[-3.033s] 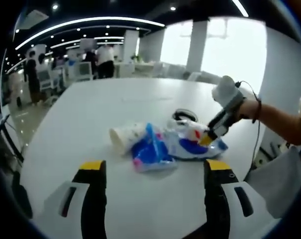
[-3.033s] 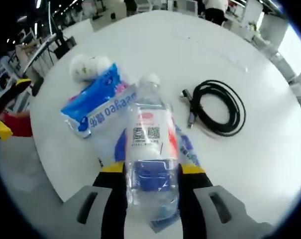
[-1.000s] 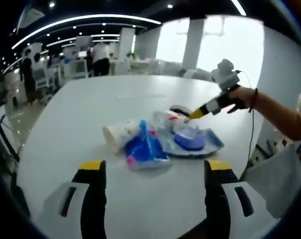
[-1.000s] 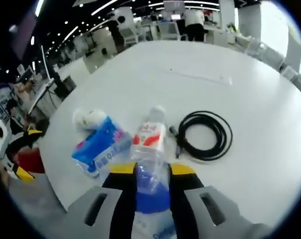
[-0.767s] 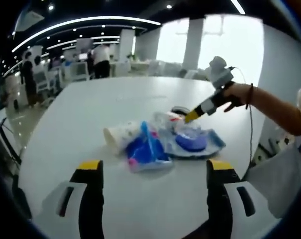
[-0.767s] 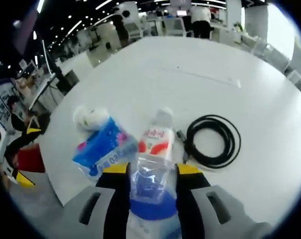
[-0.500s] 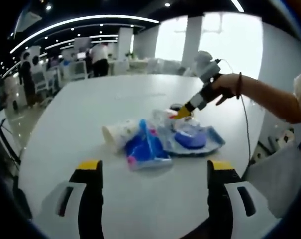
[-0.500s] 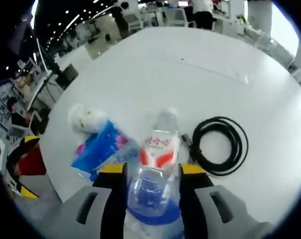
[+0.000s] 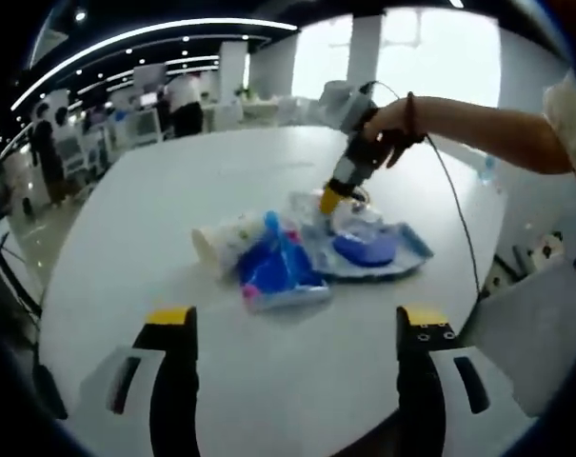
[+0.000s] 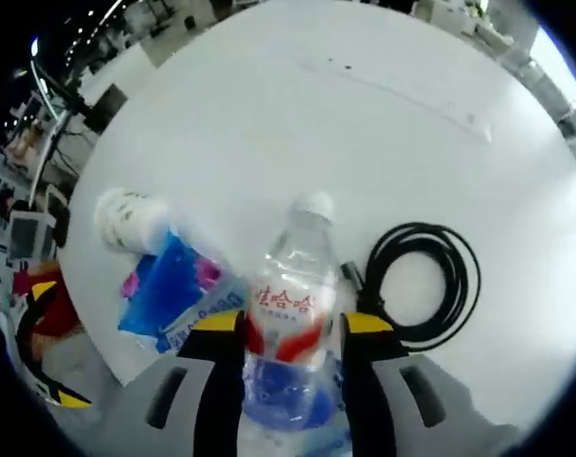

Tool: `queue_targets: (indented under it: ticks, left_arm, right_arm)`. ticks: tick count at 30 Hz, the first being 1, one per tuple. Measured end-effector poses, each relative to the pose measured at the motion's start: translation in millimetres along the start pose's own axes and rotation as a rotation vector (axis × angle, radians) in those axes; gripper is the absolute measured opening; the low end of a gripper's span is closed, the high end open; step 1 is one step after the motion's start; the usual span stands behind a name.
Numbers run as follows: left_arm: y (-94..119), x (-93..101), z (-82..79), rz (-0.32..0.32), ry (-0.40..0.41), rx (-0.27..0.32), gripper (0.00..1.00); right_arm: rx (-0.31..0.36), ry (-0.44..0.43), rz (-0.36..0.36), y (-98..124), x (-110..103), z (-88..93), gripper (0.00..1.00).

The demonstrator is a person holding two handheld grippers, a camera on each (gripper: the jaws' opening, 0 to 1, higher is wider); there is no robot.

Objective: Arrange the tabletop items into an orderly group along one side of the table until the central work area is clear of visible clutter.

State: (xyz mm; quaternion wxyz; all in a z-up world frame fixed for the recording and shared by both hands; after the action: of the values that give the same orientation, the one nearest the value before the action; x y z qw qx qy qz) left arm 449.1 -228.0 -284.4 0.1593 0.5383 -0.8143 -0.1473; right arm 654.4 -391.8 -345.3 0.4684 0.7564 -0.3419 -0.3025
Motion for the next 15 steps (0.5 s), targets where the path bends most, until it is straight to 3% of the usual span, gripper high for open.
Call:
queue_targets:
  ticks: [3, 7, 15]
  left_arm:
    - [0.3, 0.4, 0.5, 0.001, 0.001, -0.002, 0.82]
    - [0.6, -0.4, -0.9, -0.001, 0.011, 0.006, 0.82]
    - [3.0, -3.6, -0.8, -0.017, 0.018, 0.014, 0.81]
  right_arm:
    - [-0.044, -0.014, 0.031, -2.3, 0.6, 1.3, 0.39]
    - [-0.139, 0.049, 0.061, -1.4, -1.1, -4.0, 0.38]
    - [-0.212, 0.018, 0.098, -9.1, 1.2, -5.8, 0.39]
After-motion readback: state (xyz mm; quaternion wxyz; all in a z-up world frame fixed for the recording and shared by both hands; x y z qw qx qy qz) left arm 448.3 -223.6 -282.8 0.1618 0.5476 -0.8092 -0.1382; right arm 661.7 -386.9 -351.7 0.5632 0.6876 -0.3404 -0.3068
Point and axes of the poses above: the point that each gripper's makers call its tool centre point, and the gripper's own axes: y roughly backward along the fingers, x roughly to its right, z roughly out of its underside, the point moved 3 cm from there along y, roughly backward along the fingers, and after that the axes turned 10 degrees about x, right-handed, at the moved point
